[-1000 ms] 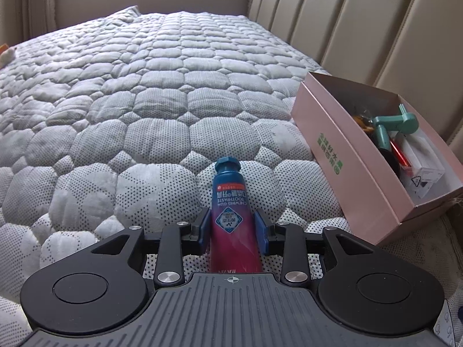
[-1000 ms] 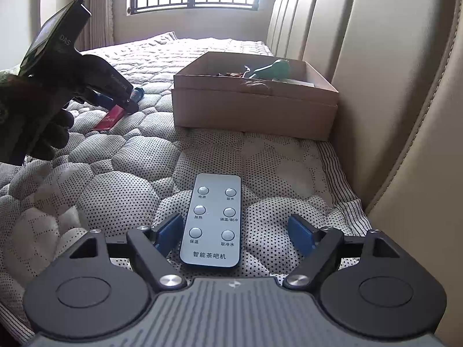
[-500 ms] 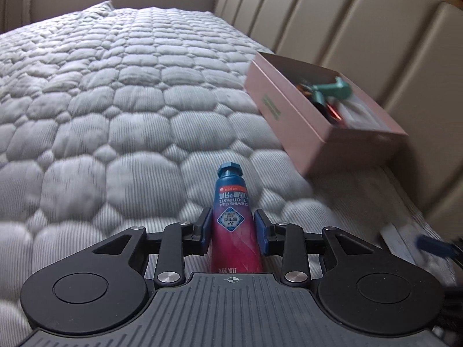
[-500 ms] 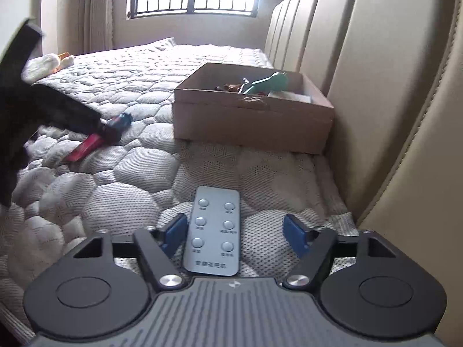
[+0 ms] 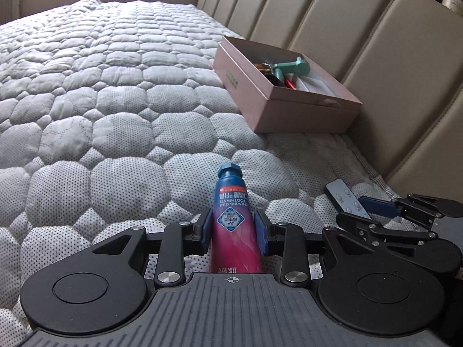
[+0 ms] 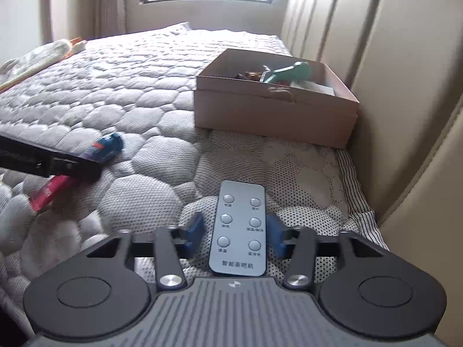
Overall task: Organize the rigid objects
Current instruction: 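Carry the tube and the remote toward the pink box with both tools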
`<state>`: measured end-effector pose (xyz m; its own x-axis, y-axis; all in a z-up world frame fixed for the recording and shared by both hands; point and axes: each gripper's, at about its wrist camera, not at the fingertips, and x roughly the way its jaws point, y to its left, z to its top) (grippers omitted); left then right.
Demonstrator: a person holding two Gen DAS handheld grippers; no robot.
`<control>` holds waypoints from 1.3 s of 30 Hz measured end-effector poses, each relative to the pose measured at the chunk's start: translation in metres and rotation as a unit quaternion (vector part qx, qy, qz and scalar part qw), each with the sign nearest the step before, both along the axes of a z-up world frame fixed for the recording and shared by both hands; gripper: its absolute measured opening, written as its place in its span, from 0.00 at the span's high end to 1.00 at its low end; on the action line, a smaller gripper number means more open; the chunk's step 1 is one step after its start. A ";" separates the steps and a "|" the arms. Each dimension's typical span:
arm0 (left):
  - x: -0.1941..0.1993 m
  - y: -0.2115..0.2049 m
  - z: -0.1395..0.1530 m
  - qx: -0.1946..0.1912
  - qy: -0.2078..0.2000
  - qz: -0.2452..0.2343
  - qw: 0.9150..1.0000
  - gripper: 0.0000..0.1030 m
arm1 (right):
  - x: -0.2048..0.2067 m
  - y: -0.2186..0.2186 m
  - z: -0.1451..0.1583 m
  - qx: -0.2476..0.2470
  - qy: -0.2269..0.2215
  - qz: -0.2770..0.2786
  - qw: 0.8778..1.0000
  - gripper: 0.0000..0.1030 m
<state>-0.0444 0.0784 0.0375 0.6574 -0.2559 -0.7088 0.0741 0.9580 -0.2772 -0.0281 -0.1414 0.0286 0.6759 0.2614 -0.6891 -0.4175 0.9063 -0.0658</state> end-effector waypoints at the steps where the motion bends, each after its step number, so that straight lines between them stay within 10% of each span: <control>1: -0.001 -0.001 0.001 0.000 0.000 -0.002 1.000 0.66 | -0.002 0.001 0.001 -0.004 0.000 0.007 1.000 0.62; 20: -0.024 -0.045 0.019 -0.021 -0.016 -0.074 0.997 0.67 | -0.032 -0.023 0.064 0.025 -0.060 0.023 0.998 0.63; 21: -0.022 -0.045 0.023 -0.022 -0.022 -0.073 0.997 0.70 | -0.032 -0.026 0.067 0.027 -0.063 0.021 0.997 0.63; 22: -0.019 -0.045 0.027 -0.020 -0.031 -0.070 0.997 0.97 | -0.033 -0.028 0.071 0.030 -0.067 0.018 0.997 0.62; 26: 0.004 -0.042 0.049 -0.021 -0.061 -0.064 0.996 0.94 | -0.034 -0.037 0.077 0.043 -0.075 0.012 0.996 0.63; 39: -0.014 -0.089 0.023 0.034 -0.006 -0.148 0.988 0.85 | -0.019 -0.044 0.024 0.009 -0.025 -0.033 0.999 0.62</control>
